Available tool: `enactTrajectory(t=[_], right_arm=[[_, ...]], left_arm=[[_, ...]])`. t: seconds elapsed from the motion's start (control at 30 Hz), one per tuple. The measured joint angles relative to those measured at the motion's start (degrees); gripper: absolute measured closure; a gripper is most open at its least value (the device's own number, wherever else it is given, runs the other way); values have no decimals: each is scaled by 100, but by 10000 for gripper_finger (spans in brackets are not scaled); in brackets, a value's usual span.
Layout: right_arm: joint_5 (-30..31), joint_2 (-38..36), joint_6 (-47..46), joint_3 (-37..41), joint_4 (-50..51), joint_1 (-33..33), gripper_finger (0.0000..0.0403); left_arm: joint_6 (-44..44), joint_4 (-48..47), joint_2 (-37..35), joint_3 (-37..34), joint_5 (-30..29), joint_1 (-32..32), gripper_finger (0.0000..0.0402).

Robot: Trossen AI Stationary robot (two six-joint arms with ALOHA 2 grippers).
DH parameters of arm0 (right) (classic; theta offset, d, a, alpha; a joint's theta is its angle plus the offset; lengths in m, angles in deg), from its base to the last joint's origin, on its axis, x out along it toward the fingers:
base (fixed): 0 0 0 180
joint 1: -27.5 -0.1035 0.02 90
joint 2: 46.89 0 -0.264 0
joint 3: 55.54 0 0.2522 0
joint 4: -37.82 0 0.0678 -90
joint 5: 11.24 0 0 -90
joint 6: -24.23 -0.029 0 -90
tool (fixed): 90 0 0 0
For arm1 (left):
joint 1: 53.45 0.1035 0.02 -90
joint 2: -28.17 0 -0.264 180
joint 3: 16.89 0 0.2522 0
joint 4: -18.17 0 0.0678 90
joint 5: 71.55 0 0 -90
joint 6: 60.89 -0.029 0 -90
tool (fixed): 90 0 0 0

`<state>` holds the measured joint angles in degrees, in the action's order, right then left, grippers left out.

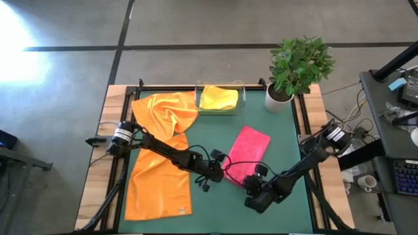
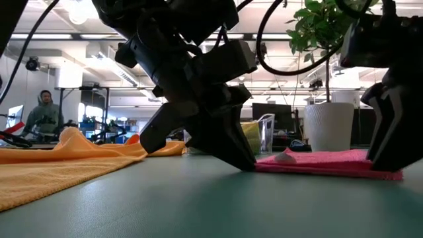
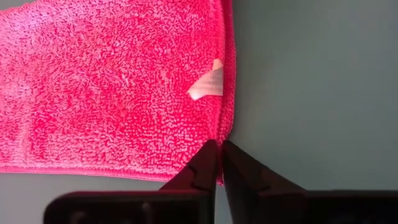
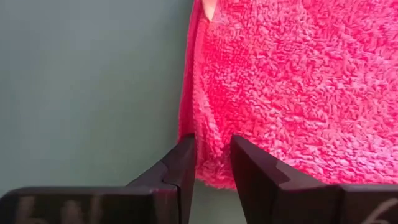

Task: Fold microfiber towels
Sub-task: Fold the pink towel

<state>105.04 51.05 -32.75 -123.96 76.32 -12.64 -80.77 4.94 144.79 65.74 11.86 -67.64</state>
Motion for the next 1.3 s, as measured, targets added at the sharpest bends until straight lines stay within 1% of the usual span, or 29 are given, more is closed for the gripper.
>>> enactTrajectory(t=[0.13, 0.3, 0.4, 0.5, 0.57, 0.77, 0.87, 0.97, 1.07, 1.17, 1.3], right_arm=[[-170, 155, 41, -84, -1, 44, 307], [-241, 307, -44, -170, 64, 104, 312], [-358, 303, -216, -172, 102, 148, 336], [-411, 235, -432, -176, 191, 151, 378], [-430, 168, -512, -171, 203, 153, 388], [-516, 84, -609, -395, 424, 164, 393], [-651, 79, -608, -651, 370, 157, 394], [-722, 75, -609, -900, 385, 155, 394], [-681, 75, -600, -1186, 362, 151, 394], [-678, 71, -597, -1422, 362, 149, 394], [-650, 64, -642, -1639, 368, 151, 394]], left_arm=[[3, 9, 0, 0, 5, 9, 400], [11, 17, 0, -2, 19, 22, 401], [20, 20, 0, -4, 20, 24, 401], [22, 20, 0, -4, 20, 24, 401], [24, 17, -11, -4, 20, 24, 401], [310, -86, -125, -15, 73, 33, 401], [319, -244, -262, -17, 312, 26, 402], [328, -630, -515, -17, 543, -5, 401], [454, -1227, -858, -15, 569, -104, 401], [770, -1619, -1261, -13, 426, -242, 401], [566, -1778, -1653, -7, -288, -413, 401]])
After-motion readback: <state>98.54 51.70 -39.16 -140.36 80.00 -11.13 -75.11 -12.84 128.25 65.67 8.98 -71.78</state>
